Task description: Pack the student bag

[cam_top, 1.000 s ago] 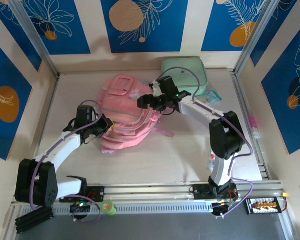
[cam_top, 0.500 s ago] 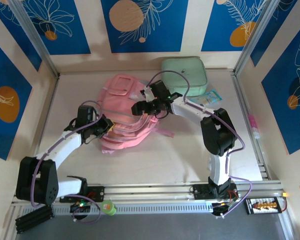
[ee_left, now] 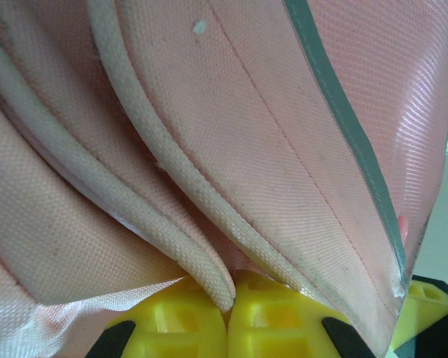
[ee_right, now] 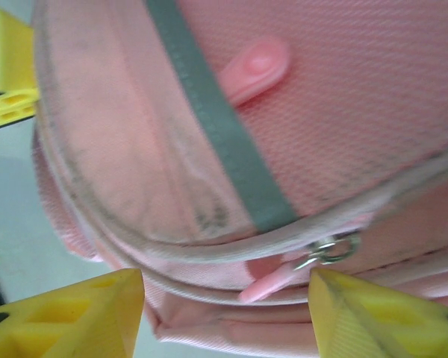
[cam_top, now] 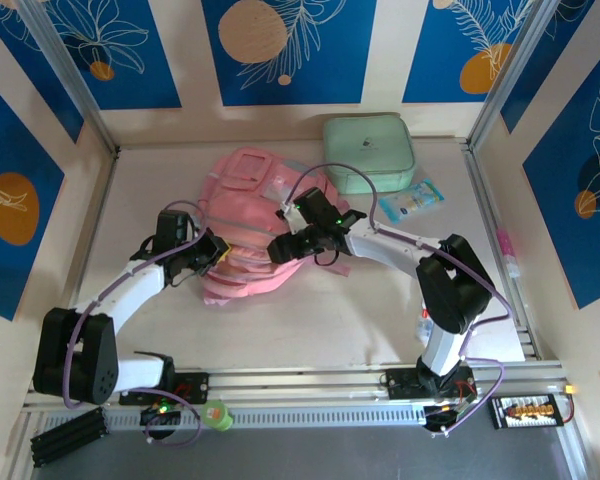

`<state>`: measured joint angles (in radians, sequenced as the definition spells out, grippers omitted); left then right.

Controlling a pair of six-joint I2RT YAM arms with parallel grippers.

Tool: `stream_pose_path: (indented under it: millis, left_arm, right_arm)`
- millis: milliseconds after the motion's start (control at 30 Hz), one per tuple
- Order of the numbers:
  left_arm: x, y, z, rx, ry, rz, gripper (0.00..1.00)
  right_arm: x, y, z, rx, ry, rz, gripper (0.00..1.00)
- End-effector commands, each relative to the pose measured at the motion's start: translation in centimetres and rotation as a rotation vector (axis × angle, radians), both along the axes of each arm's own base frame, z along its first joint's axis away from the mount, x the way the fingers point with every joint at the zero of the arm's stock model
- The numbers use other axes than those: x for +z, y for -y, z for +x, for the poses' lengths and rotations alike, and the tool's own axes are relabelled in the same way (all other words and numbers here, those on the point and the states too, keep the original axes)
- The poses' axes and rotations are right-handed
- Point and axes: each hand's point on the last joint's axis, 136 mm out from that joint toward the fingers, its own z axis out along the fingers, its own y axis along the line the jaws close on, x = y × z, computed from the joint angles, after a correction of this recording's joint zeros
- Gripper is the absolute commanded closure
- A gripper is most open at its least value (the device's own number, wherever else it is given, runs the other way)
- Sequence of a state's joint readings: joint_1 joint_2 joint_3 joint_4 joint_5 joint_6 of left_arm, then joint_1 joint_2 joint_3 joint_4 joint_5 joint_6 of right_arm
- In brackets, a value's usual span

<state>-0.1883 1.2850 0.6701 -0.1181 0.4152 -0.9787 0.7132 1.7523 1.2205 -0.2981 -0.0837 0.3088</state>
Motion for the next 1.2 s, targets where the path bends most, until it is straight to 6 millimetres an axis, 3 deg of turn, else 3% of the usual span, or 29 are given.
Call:
stream_pose_path:
  millis: [0, 200, 333, 600, 900, 1033, 1167]
  left_arm:
    - [1.5, 1.9, 0.0, -0.081, 0.044, -0.053, 1.00]
    - [1.6, 2.0, 0.0, -0.084, 0.046, -0.053, 1.00]
    - [1.6, 1.9, 0.1, -0.082, 0.046, -0.052, 1.00]
    - [1.8, 1.9, 0.3, -0.069, 0.050, -0.057, 1.00]
    - [0.9, 0.2, 1.4, 0.055, 0.032, -0.005, 1.00]
    - [0.1, -0.6, 1.7, 0.120, 0.003, 0.013, 1.00]
    - [-0.2, -0.1, 2.1, 0.122, -0.003, -0.003, 1.00]
  right_arm:
    - [0.9, 0.9, 1.5, -0.032, 0.110, -0.040, 0.43]
    - [0.6, 0.4, 1.6, -0.029, 0.115, -0.067, 0.62]
    - [0.0, 0.4, 1.6, -0.037, 0.110, -0.089, 0.67]
    - [0.0, 0.5, 1.0, -0.034, 0.100, -0.101, 0.94]
    - [-0.5, 0.6, -1.5, 0.018, 0.090, -0.100, 0.95]
    - [-0.7, -0.4, -2.4, 0.049, 0.094, -0.104, 0.95]
    - [-0.5, -1.8, -3.4, 0.079, 0.094, -0.085, 0.94]
